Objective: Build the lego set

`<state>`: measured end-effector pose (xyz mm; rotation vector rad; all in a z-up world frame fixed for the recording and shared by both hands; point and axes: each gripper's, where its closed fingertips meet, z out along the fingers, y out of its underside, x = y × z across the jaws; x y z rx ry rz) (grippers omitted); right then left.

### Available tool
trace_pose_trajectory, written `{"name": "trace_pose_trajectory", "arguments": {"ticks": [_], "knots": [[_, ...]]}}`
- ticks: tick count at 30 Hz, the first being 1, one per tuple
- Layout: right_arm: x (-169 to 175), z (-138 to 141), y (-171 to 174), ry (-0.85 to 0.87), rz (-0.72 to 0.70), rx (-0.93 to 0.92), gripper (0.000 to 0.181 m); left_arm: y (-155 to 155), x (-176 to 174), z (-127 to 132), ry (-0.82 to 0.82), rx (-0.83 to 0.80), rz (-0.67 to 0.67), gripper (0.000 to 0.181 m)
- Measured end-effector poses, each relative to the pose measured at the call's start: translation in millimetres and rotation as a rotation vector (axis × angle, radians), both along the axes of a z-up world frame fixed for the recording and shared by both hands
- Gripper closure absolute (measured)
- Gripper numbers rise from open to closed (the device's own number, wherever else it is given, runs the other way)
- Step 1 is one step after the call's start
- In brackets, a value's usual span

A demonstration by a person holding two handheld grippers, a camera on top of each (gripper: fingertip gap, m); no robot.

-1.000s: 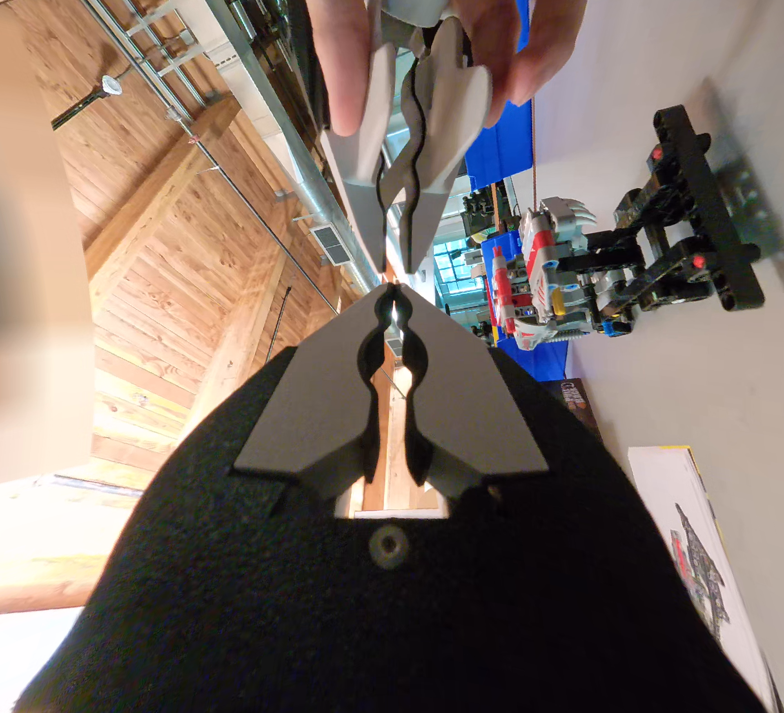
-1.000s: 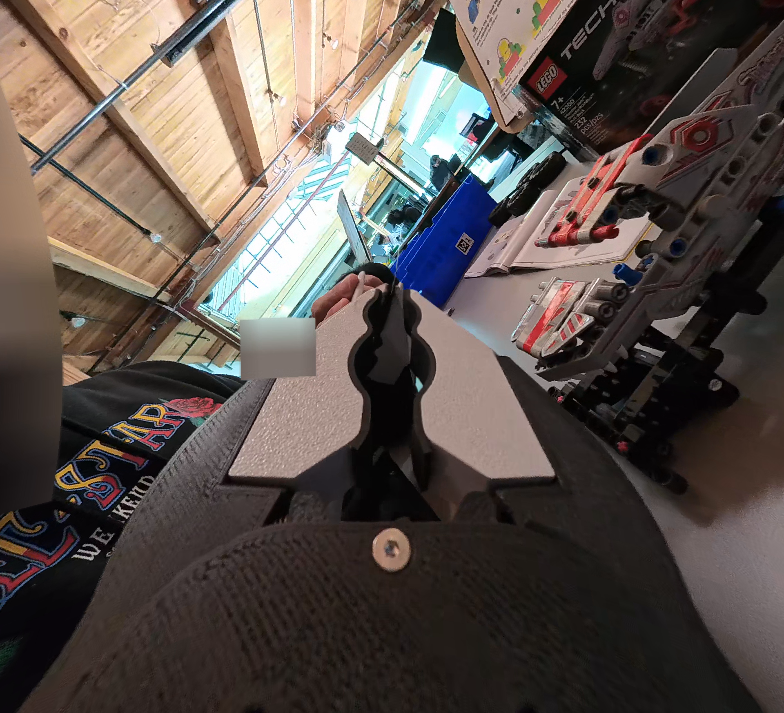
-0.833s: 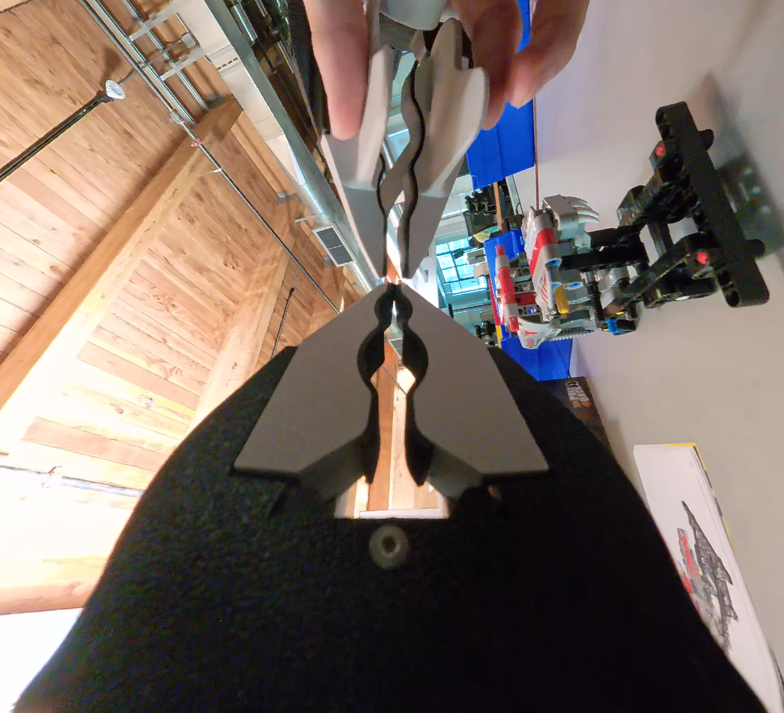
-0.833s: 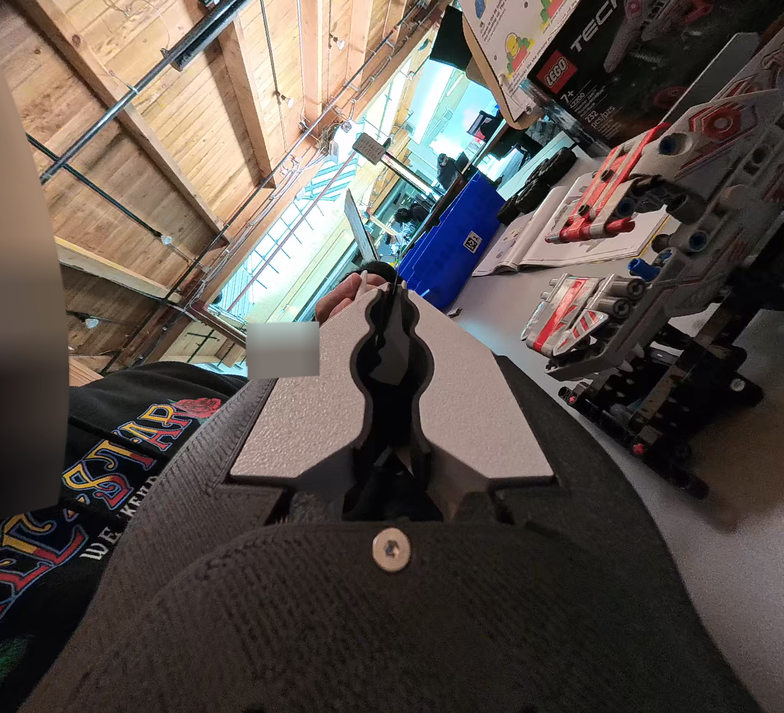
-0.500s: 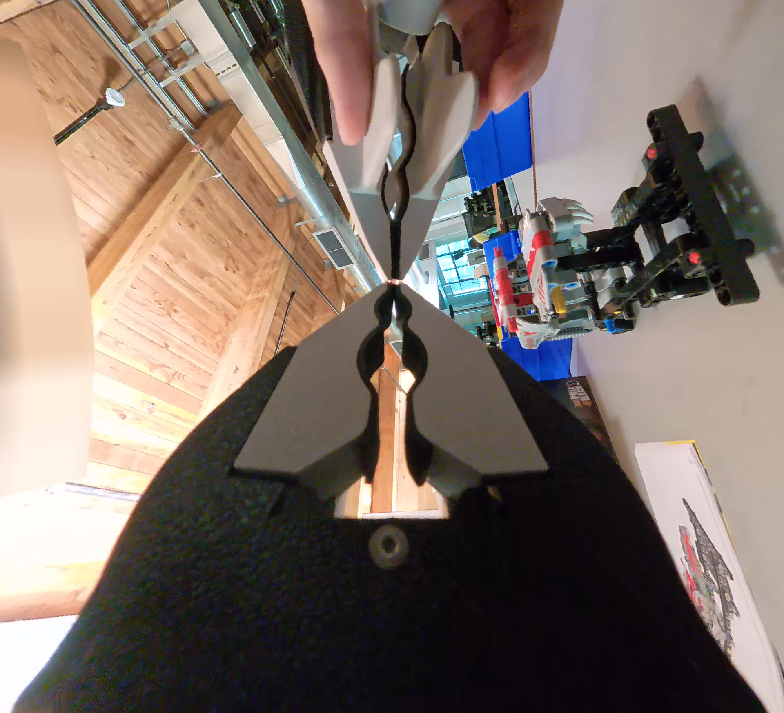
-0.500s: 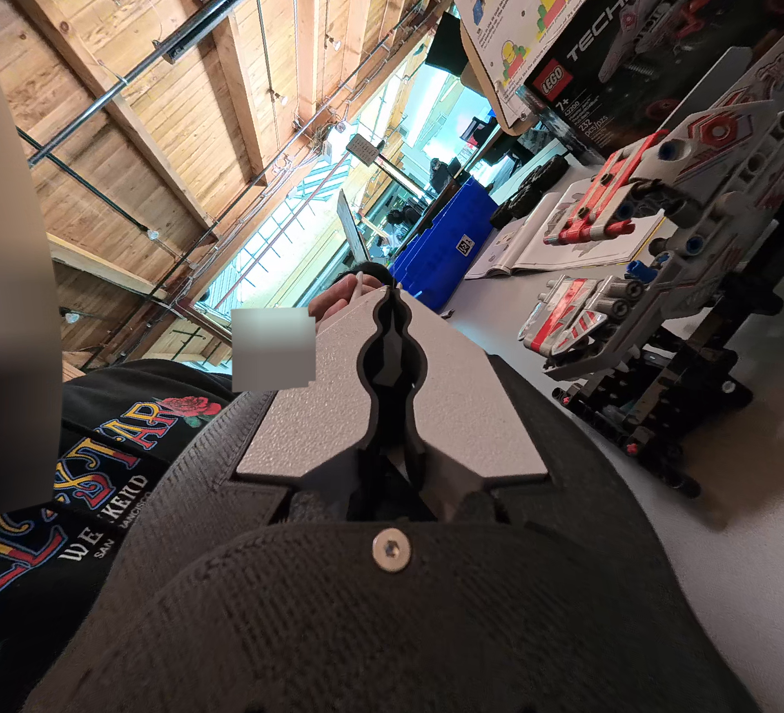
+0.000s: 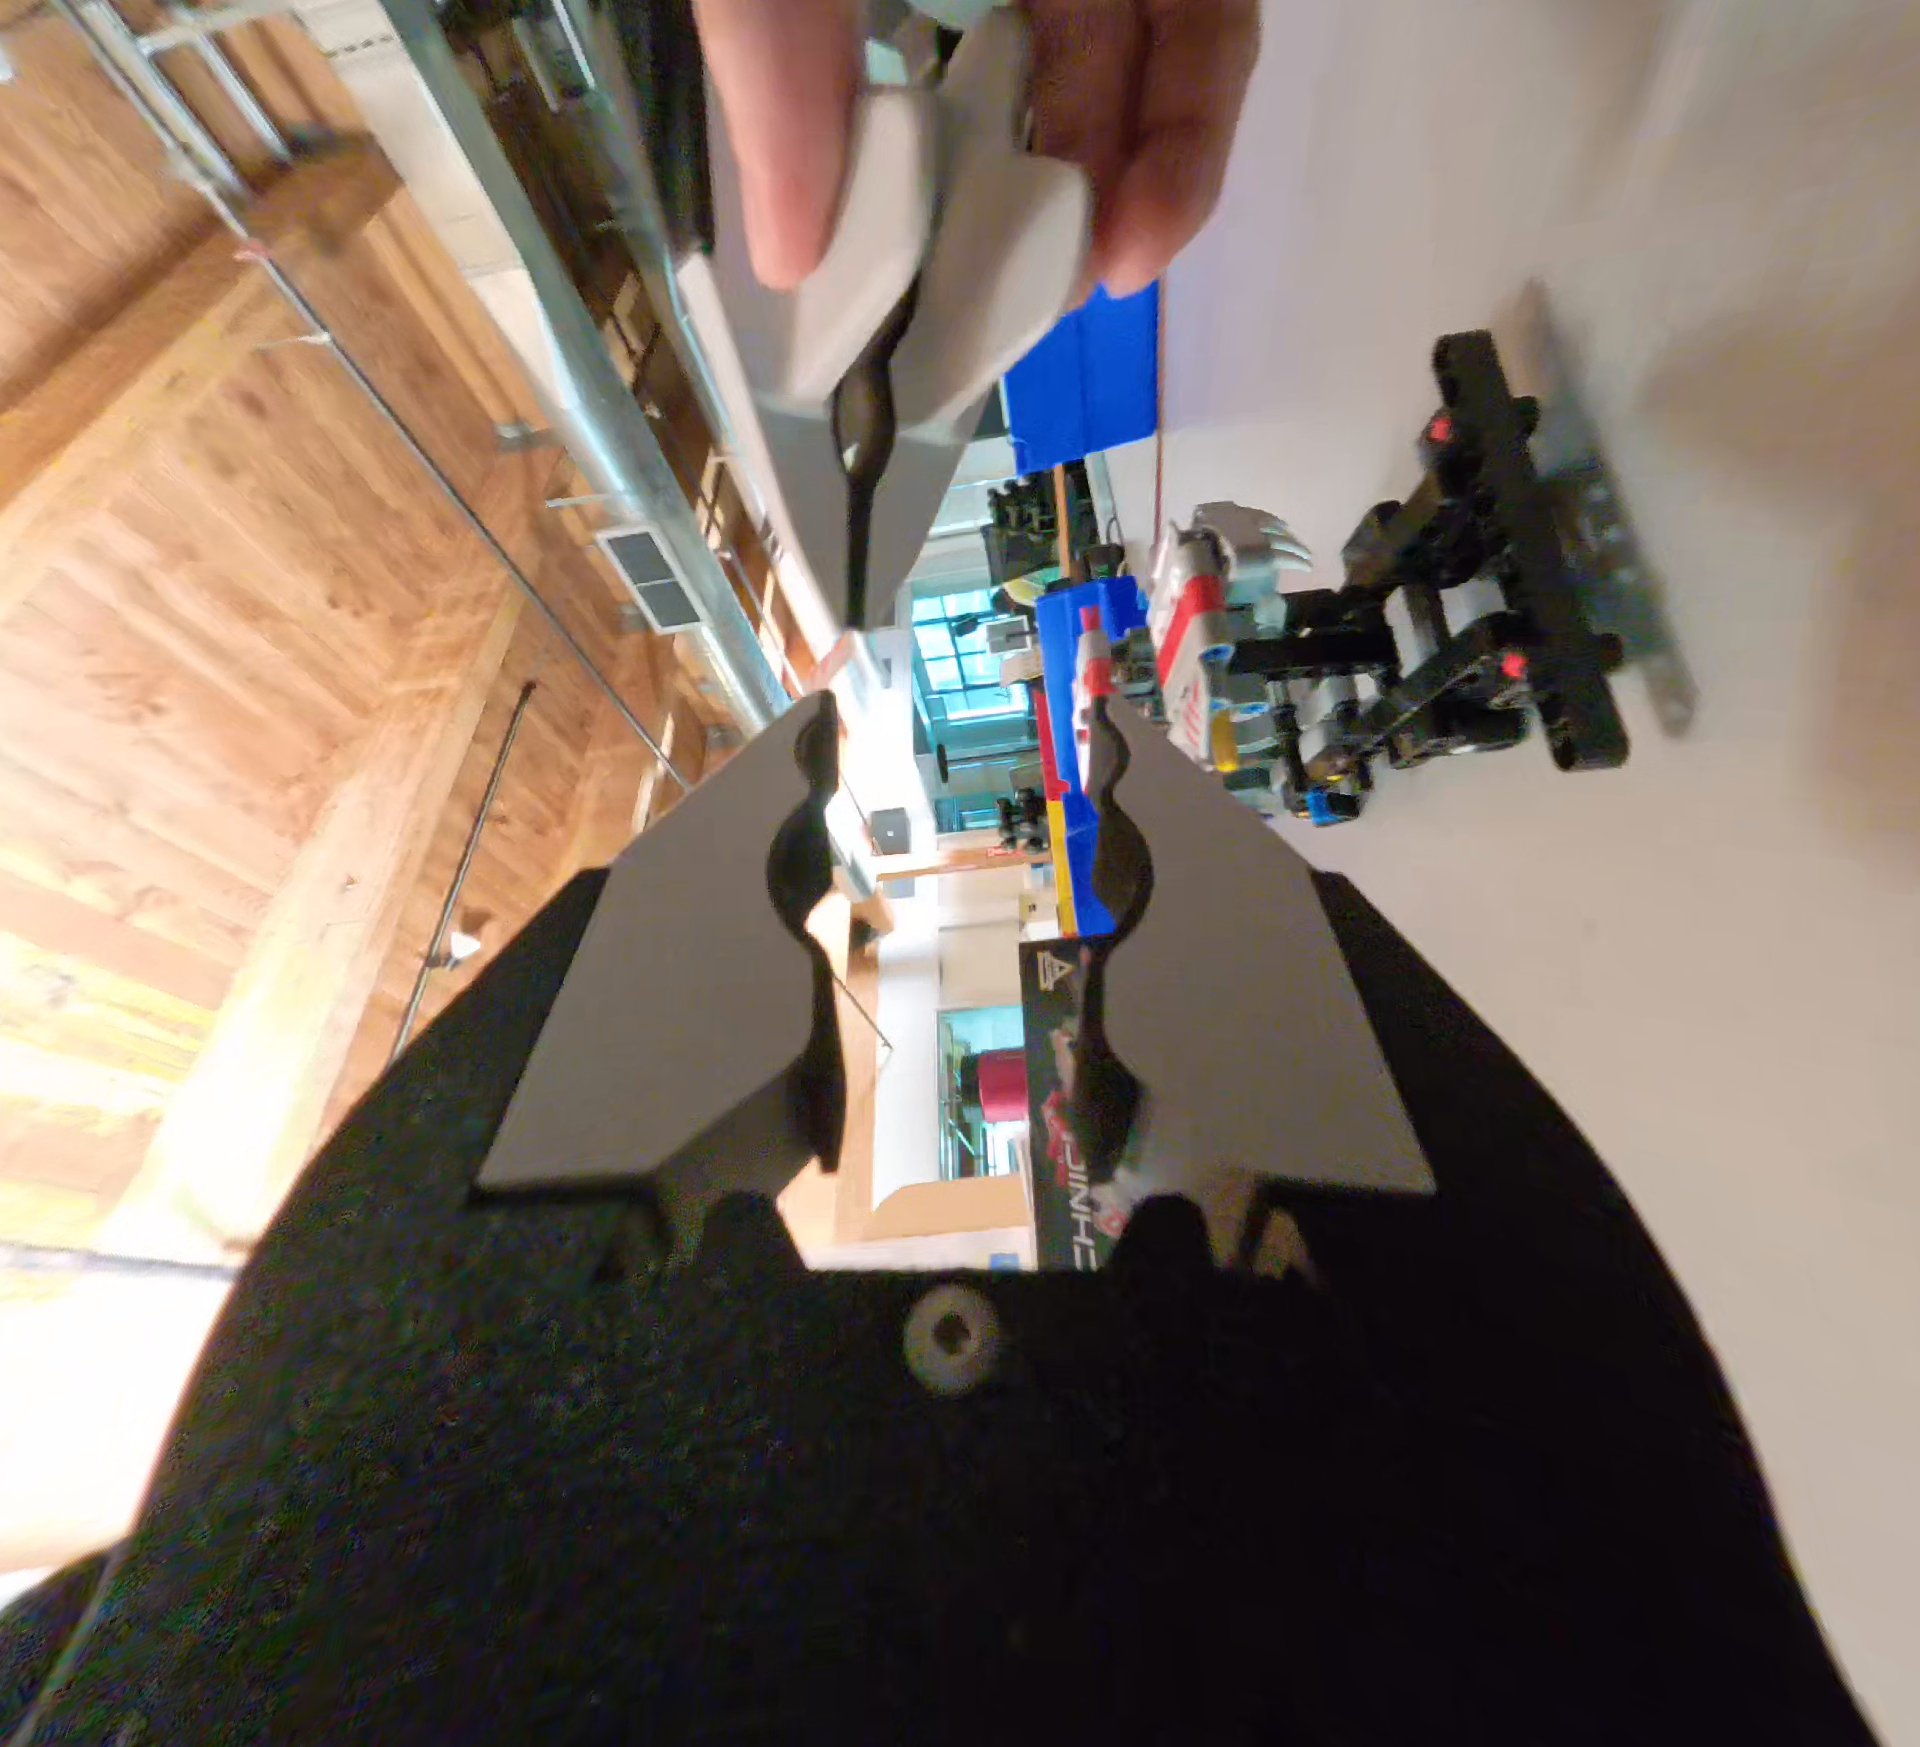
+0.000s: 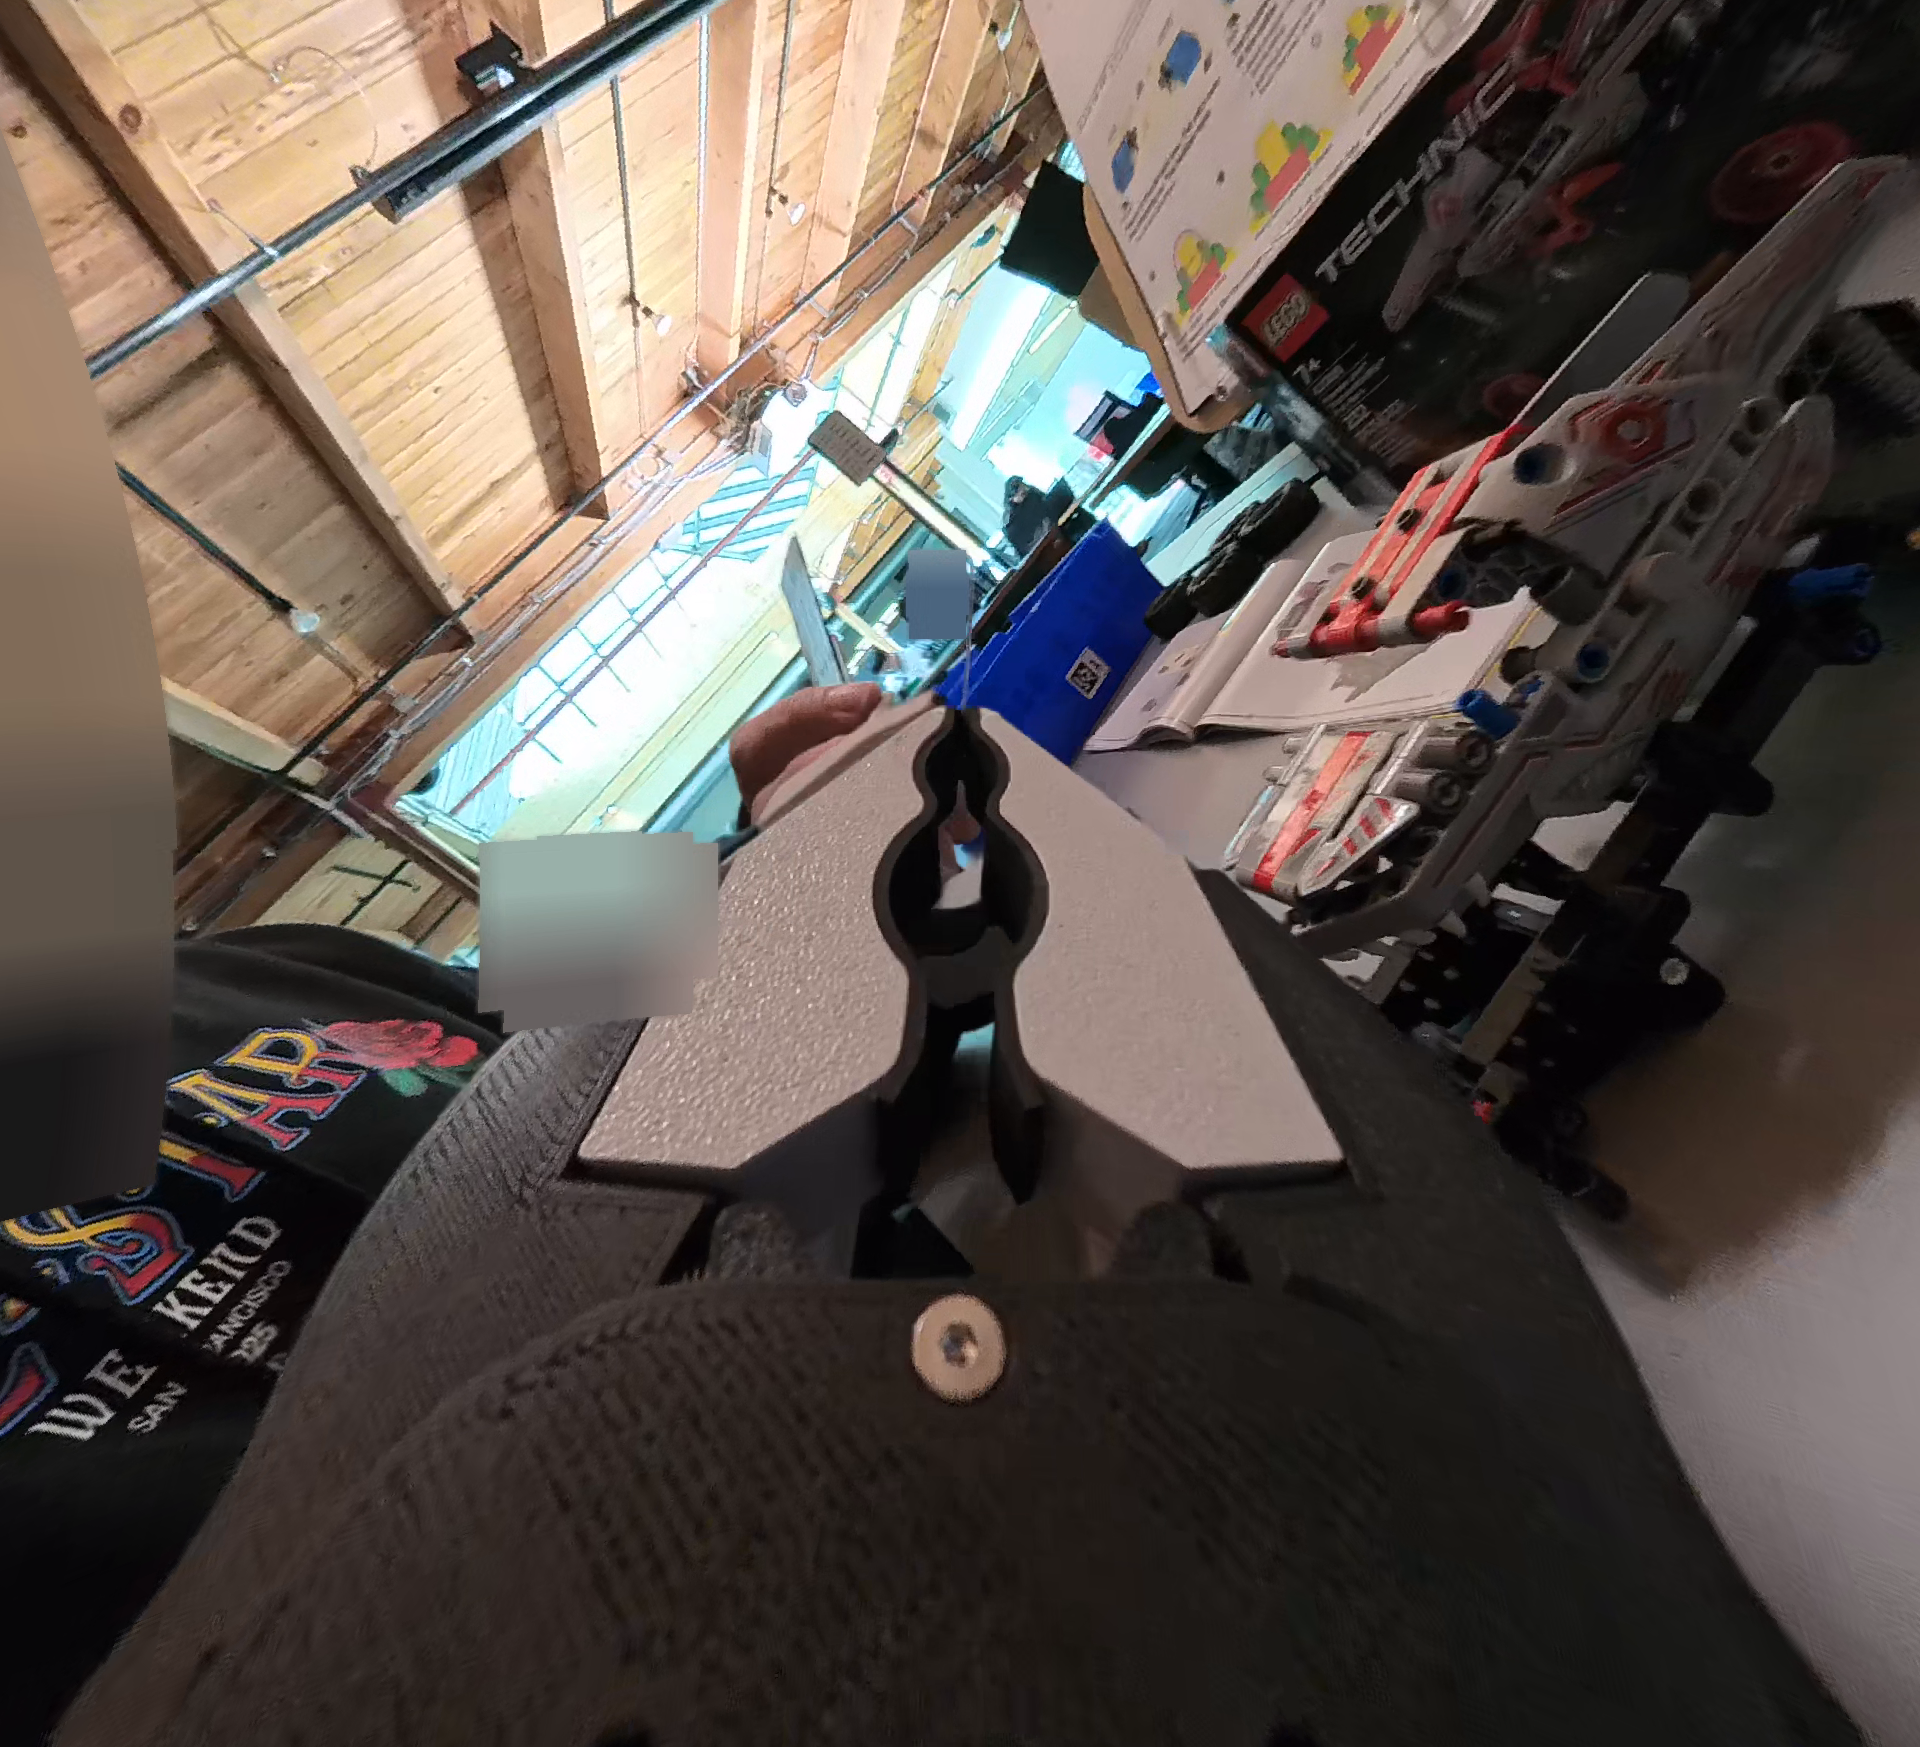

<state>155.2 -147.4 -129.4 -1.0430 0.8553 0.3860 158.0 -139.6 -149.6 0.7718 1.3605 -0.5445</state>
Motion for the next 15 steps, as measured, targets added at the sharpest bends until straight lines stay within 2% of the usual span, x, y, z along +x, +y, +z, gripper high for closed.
{"name": "trace_pose_trajectory", "arguments": {"ticks": [1, 3, 5, 9, 12, 14, 15], "knots": [[0, -2, -1, -0.003, -0.002, -0.015, 0.181, 2, 2, 2, 0.011, -0.023, 0.005, 0.138], [0, -4, -3, 0.006, 0.002, -0.018, 0.181, 7, 9, 5, 0.128, -0.099, 0.018, 0.139], [-2, -7, -3, 0.005, 0.008, -0.033, 0.181, 12, 16, 8, 0.380, -0.215, 0.011, 0.150], [-9, -9, 3, 0.011, 0.035, -0.014, 0.181, 10, 16, 17, 1.264, -0.560, -0.087, 0.157], [-10, -10, 6, 0.004, 0.034, -0.020, 0.181, 8, 5, 38, 1.916, -0.727, -0.297, 0.163], [-12, -11, 9, 0.000, 0.040, -0.030, 0.181, 10, 5, 39, 2.202, -0.758, -0.360, 0.167], [-12, -12, 9, -0.004, 0.038, -0.036, 0.181, 10, 3, 39, 2.294, -0.755, -0.394, 0.175]]}}
